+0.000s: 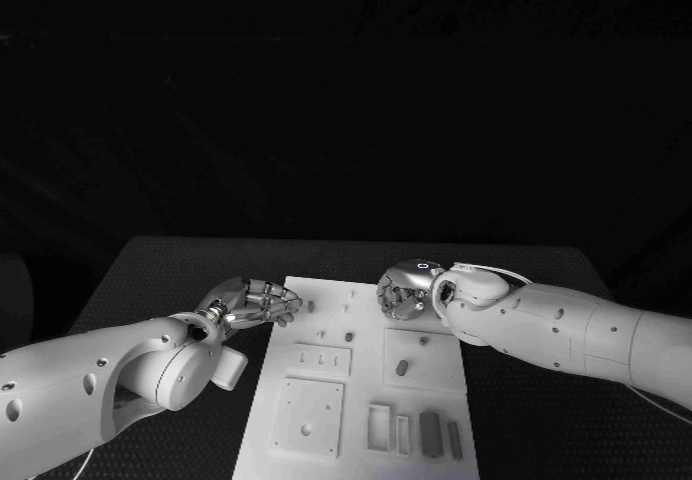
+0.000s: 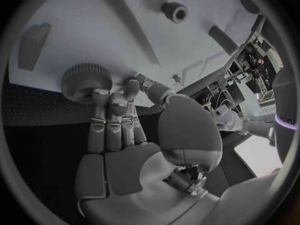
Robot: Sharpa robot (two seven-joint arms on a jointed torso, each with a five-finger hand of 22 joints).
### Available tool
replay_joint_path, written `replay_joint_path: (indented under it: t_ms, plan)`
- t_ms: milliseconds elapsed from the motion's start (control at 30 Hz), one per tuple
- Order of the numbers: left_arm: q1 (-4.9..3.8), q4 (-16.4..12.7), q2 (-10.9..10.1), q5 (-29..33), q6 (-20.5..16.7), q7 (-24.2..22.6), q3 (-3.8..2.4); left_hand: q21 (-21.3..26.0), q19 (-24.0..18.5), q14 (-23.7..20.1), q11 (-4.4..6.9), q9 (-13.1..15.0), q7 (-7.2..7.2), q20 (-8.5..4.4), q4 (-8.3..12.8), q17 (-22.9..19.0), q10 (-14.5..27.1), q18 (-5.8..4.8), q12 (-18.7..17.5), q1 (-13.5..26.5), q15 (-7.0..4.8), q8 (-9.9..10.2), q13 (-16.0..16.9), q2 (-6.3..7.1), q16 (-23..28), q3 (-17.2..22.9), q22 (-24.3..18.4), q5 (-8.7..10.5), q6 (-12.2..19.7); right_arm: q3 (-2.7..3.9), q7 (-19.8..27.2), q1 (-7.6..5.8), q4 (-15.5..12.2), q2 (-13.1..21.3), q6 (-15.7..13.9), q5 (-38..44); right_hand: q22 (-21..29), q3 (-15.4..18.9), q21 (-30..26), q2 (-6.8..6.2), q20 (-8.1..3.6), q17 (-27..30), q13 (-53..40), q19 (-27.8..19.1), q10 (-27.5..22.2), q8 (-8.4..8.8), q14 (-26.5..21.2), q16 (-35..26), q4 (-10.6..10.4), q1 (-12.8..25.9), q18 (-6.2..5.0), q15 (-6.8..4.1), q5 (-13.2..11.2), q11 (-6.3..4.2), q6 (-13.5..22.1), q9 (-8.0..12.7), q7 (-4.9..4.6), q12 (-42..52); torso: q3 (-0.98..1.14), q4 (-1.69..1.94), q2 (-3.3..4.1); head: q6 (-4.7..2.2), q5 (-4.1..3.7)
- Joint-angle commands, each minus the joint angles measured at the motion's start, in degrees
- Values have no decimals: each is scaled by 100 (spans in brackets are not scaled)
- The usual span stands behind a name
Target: Assemble the parts on the task board
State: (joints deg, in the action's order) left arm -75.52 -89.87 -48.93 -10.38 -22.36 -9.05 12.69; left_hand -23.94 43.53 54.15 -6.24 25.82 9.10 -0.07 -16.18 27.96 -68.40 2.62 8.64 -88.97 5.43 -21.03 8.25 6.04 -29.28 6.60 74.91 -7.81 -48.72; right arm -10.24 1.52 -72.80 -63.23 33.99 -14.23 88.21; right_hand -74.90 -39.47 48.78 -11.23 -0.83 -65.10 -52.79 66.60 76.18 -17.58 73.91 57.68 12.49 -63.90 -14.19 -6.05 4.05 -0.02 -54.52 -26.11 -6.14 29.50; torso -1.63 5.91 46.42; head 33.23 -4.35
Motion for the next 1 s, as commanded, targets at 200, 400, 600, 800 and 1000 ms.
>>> replay_joint_path:
  t_ms: [200,400,600,800,1000]
  plan:
    - [-4,-3,-5,-25,91,-13,-5,-21,-56,-27,13,2,33,4,-16,12,-39,65,-38,-64,31,32,6,18,42,-10,115,19,-20,-50,-84,86,-34,65,171,184,-139,-53,82,-58,-28,-11,-34,-39,10,-11,15,61,19,4,-81,-44,27,-37,-43,-9,-2,43,13,-2,44,-22,-3]
    - [-4,-5,-12,-25,92,-9,-5,-23,-57,-27,12,2,33,4,-17,15,-40,66,-43,-68,31,35,7,18,45,-14,115,19,-20,-50,-110,89,-52,67,134,200,-134,-35,112,-93,-32,-10,-50,-46,7,14,11,76,23,46,-81,-39,11,-30,-10,-4,-9,40,17,1,59,-41,-16]
    - [-4,-2,-17,-25,98,-5,-4,-24,-58,-28,12,3,33,5,-18,17,-41,66,-48,-72,32,37,7,18,48,-19,115,20,-20,-50,-156,91,-62,74,75,206,-128,-9,149,-165,-36,-2,-73,-61,-11,95,-8,88,15,109,-81,-14,-20,-1,114,24,-41,26,18,2,73,-57,-26]
    - [-4,17,-10,-24,99,-1,-4,-25,-59,-28,11,4,34,5,-18,20,-42,66,-53,-76,32,40,8,19,51,-23,115,22,-20,-50,-243,97,-87,87,-4,305,-122,9,180,-240,-41,4,-97,-66,-14,161,-13,105,-6,148,-81,12,-20,27,218,55,-72,24,23,-5,82,-64,-33]
    - [-4,25,-4,-24,107,2,-4,-26,-60,-28,11,4,34,5,-18,21,-43,66,-56,-79,32,43,8,17,53,-26,114,22,-19,-50,-246,99,-109,108,9,308,-122,11,185,-258,-43,5,-102,-67,-13,165,-12,109,-8,149,-81,14,-25,29,221,57,-73,24,20,3,93,-69,-48]
